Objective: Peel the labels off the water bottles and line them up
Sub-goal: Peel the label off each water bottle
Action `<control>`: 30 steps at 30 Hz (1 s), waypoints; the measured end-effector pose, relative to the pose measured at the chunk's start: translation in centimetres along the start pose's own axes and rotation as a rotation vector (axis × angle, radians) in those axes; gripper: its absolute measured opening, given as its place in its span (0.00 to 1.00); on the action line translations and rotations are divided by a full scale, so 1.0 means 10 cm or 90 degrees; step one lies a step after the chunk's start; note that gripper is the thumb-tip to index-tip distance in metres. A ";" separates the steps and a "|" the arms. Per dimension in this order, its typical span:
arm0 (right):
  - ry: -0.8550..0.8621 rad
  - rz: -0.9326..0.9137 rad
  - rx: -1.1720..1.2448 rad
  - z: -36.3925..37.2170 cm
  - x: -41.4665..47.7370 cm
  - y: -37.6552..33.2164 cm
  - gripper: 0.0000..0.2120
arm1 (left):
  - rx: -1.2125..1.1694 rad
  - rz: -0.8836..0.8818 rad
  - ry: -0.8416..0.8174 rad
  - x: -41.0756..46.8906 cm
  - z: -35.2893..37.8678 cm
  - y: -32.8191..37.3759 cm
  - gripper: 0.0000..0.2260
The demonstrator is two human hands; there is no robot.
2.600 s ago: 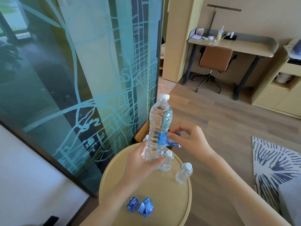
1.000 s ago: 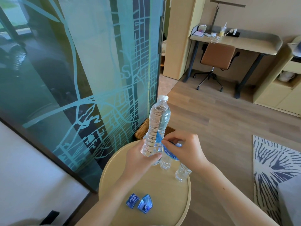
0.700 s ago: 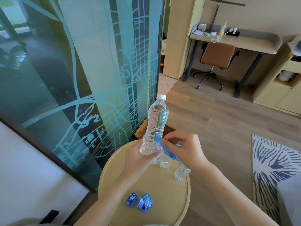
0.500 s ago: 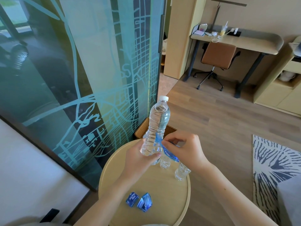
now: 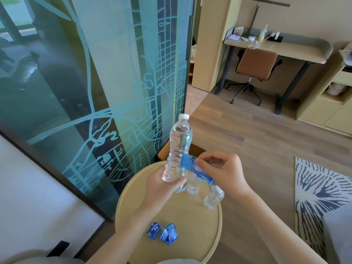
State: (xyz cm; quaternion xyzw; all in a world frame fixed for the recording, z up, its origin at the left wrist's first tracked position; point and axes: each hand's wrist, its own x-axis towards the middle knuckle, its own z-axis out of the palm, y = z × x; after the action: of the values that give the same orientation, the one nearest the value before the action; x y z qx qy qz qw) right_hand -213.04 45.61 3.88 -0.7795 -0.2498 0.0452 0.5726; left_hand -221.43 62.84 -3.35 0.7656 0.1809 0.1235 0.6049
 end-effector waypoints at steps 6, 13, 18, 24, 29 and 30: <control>0.023 0.096 0.071 0.00 0.01 0.16 0.09 | -0.061 -0.055 0.001 0.01 -0.13 -0.02 0.09; 0.044 0.180 0.119 0.11 -0.02 0.35 0.07 | -0.125 -0.058 -0.019 0.00 -0.22 -0.07 0.14; 0.040 0.263 0.143 0.17 -0.07 0.51 0.04 | -0.165 -0.096 -0.048 0.01 -0.27 -0.15 0.21; 0.034 0.317 0.155 0.23 -0.15 0.73 0.03 | -0.138 -0.064 -0.091 0.04 -0.37 -0.16 0.17; 0.022 0.365 0.129 0.34 -0.22 1.06 0.06 | -0.120 -0.062 -0.110 0.03 -0.36 -0.21 0.18; 0.016 0.382 0.127 0.37 -0.25 1.16 0.07 | -0.117 -0.064 -0.112 0.02 -0.34 -0.24 0.18</control>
State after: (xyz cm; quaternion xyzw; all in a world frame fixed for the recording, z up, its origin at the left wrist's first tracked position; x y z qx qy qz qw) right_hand -212.59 45.18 -8.49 -0.7592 0.0043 0.2266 0.6102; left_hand -222.93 66.40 -4.86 0.7050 0.1534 0.0416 0.6911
